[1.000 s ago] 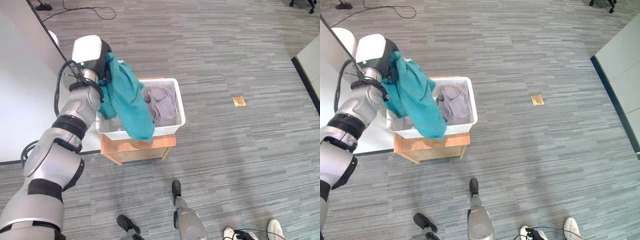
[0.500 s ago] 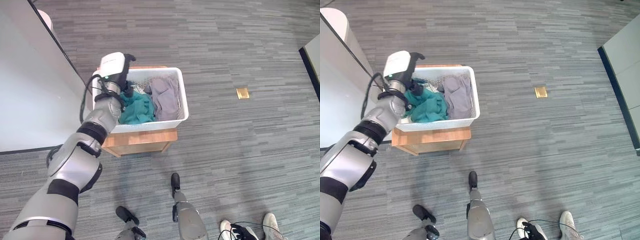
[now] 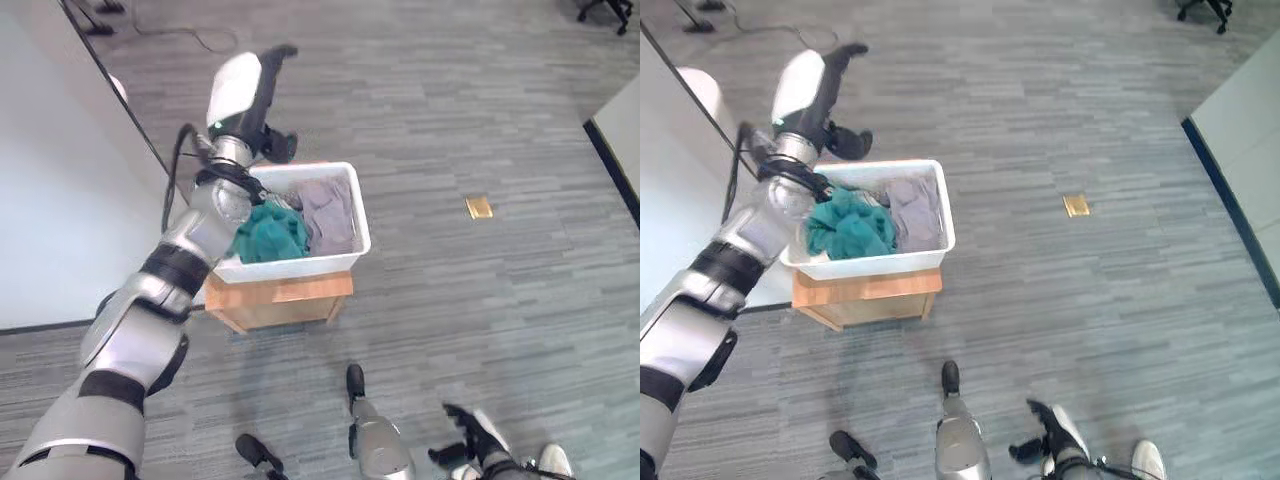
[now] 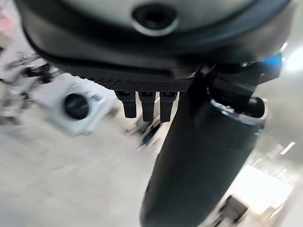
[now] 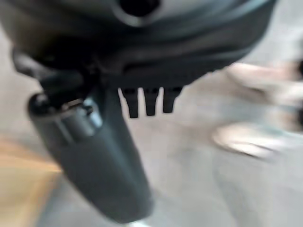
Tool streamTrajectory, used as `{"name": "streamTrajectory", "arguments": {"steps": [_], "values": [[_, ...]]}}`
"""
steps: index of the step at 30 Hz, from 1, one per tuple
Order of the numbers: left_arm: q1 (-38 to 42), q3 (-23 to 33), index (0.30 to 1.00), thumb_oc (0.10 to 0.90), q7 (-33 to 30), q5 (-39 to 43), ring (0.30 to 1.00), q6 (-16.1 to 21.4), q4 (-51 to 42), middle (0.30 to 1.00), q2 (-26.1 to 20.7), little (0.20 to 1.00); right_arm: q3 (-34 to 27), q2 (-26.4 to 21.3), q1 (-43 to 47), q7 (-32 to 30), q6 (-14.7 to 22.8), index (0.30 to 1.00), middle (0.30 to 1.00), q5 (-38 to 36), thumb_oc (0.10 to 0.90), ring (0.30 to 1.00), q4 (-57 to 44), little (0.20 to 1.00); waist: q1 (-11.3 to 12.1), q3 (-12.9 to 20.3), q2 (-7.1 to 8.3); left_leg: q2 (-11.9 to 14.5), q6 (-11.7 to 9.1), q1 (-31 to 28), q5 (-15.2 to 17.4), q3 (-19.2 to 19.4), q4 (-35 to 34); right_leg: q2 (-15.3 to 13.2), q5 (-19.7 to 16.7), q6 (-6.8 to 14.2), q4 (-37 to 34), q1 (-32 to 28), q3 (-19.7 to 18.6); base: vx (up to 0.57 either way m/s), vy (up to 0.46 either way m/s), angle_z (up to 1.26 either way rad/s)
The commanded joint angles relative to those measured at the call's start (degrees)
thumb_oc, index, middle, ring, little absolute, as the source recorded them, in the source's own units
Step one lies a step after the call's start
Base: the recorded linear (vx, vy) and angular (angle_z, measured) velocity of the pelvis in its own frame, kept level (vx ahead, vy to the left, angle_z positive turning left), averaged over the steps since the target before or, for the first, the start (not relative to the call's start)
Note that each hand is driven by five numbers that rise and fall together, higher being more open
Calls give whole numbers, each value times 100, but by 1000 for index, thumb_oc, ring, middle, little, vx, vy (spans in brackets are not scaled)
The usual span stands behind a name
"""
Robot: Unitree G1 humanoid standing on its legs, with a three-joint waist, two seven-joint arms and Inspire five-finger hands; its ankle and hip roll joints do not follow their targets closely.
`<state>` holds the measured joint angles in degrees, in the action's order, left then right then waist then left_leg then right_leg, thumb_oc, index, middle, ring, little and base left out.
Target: Pick up bed clothes into laundry basket.
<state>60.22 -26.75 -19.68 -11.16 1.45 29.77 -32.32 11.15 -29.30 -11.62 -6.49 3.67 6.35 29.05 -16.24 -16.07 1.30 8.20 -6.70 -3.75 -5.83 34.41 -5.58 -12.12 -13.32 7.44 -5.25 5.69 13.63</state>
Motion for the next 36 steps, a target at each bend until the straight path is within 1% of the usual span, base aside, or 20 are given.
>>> {"name": "streamTrajectory", "arguments": {"steps": [1,2,3,4,5,6,7,9,12,14,15,17,18,22,26,27,28,33,34,36], "values": [[85,835,900,800,-129,556,900,663,-653,900,-671,900,-968,-899,-187,-113,270,900,900,364,800,900,-1115,900,156,190,-390,122,-159,205,315,-288,58,-206,1015,632,25,-209,-14,45,-31,33],[-801,1396,900,800,179,609,900,873,-1518,900,-1361,900,-1708,-1230,-749,2,375,900,900,707,800,900,-2437,900,190,373,-482,94,-163,49,350,-379,58,-184,1053,627,25,-379,-24,44,-33,17],[-814,1405,900,800,181,608,900,870,-1527,900,-1357,900,-1712,-1236,-758,5,371,900,900,707,800,900,-2445,900,189,381,-489,96,-163,53,348,-379,58,-182,1051,626,25,-375,-24,88,-52,13],[-1752,2074,900,800,201,1003,900,1114,-2165,900,-1764,900,-2327,-1318,-940,-4,542,900,900,986,800,900,-3352,900,294,567,-512,65,-151,-58,366,-486,58,-151,1113,617,25,-511,-42,36,-33,5],[-1823,2133,900,800,212,1001,900,1101,-2209,900,-1753,900,-2331,-1343,-963,8,528,900,900,983,800,900,-3383,900,277,587,-536,71,-151,-39,345,-484,58,-145,1097,607,25,-492,-43,56,-74,-2],[-2640,2730,900,800,339,1504,900,1296,-2823,900,-1988,900,-2812,-1369,-781,-118,594,900,900,1397,800,900,-4215,900,540,785,-553,77,-133,-98,336,-598,58,-118,1168,573,26,-640,-4,14,-49,-5],[-2764,2833,900,800,368,1531,900,1281,-2906,900,-1988,900,-2813,-1377,-810,-94,573,900,900,1407,800,900,-4276,900,504,793,-567,78,-135,-102,337,-604,58,-116,1176,570,28,-648,2,-45,-105,0],[-3746,3535,900,800,403,1864,900,1418,-3617,900,-2135,900,-3009,-1348,-525,-356,585,900,900,1878,800,900,-4742,900,774,956,-597,95,-30,-117,216,-810,58,-4,1304,386,205,-847,183,-61,-88,26],[-4155,3879,900,800,327,2164,900,1452,-3785,900,-2204,900,-2955,-1375,-373,-549,570,900,900,2127,800,900,-4659,900,928,973,-621,122,10,-119,173,-1180,58,90,1621,289,769,-892,147,-55,-57,45],[-4395,4034,900,800,113,2376,900,1541,-3598,900,-2148,900,-2829,-1234,-189,-662,513,900,900,2089,800,900,-4577,900,833,958,-599,91,82,-59,197,-1773,58,373,2024,320,1352,-783,-822,-129,-76,97],[-4406,4048,900,800,113,2380,900,1548,-3597,900,-2150,900,-2821,-1237,-183,-663,512,900,900,2089,800,900,-4579,900,827,959,-606,102,84,-41,173,-1771,58,383,2003,311,1357,-762,-825,-116,-49,161],[-4798,4151,900,800,256,2971,900,1620,-3456,900,-1778,900,-2656,-1229,20,-751,510,900,900,2067,800,900,-4545,900,960,1006,-533,35,170,60,133,-2316,58,685,2234,114,1204,-992,-1868,-158,-120,149],[-4817,4174,900,800,267,2982,900,1619,-3463,900,-1779,900,-2645,-1233,29,-752,510,900,900,2066,800,900,-4544,900,952,1006,-544,51,168,77,104,-2316,58,701,2195,107,1180,-985,-1869,-153,-185,123],[-6004,4480,900,800,485,2981,900,1459,-3313,900,-850,900,-2137,-1231,562,-794,647,900,900,1931,800,900,-4563,900,1595,1068,-474,317,-87,358,-364,-2637,105,840,2069,-140,159,-1732,-1397,-189,-282,89],[-6403,4500,900,800,573,3076,900,1421,-3160,900,-370,900,-2058,-1250,605,-805,731,900,900,1862,800,900,-4587,900,1688,936,-488,395,-218,658,-567,-2788,269,929,2093,-230,27,-1850,-1153,-232,-107,89],[-6923,4428,900,800,821,3404,900,1403,-3013,900,293,900,-2015,-1231,688,-821,717,900,900,1824,800,900,-4503,900,1711,642,-373,658,-35,880,-341,-1864,996,874,2052,-351,49,-1763,-640,-592,-77,92],[-7139,4414,900,800,958,3548,900,1401,-3069,900,531,900,-2034,-1165,680,-819,726,900,900,1816,800,900,-4482,900,1712,573,-314,677,41,816,-66,-1652,1307,822,2000,-364,93,-1693,-498,-591,-70,89],[-7651,4191,900,800,1415,3679,900,1362,-3256,900,924,900,-2126,-1170,712,-875,751,900,900,1843,800,900,-4234,900,1751,528,-162,820,81,539,747,-1551,2395,734,2031,-427,185,-1656,195,-247,-20,93],[-7619,4067,900,800,1537,3674,900,1358,-3264,900,928,900,-2233,-1219,760,-938,769,900,900,1780,800,900,-4050,900,1751,599,-116,1104,45,146,819,-1064,2437,699,2046,-484,220,-1579,791,-211,28,105],[-7590,3971,900,800,1587,3619,900,1346,-3309,900,908,900,-2308,-1254,726,-1002,789,900,900,1762,800,900,-3938,900,1709,633,-106,1195,16,-69,851,-798,2363,676,2086,-513,264,-1558,1114,-179,47,143]]}}
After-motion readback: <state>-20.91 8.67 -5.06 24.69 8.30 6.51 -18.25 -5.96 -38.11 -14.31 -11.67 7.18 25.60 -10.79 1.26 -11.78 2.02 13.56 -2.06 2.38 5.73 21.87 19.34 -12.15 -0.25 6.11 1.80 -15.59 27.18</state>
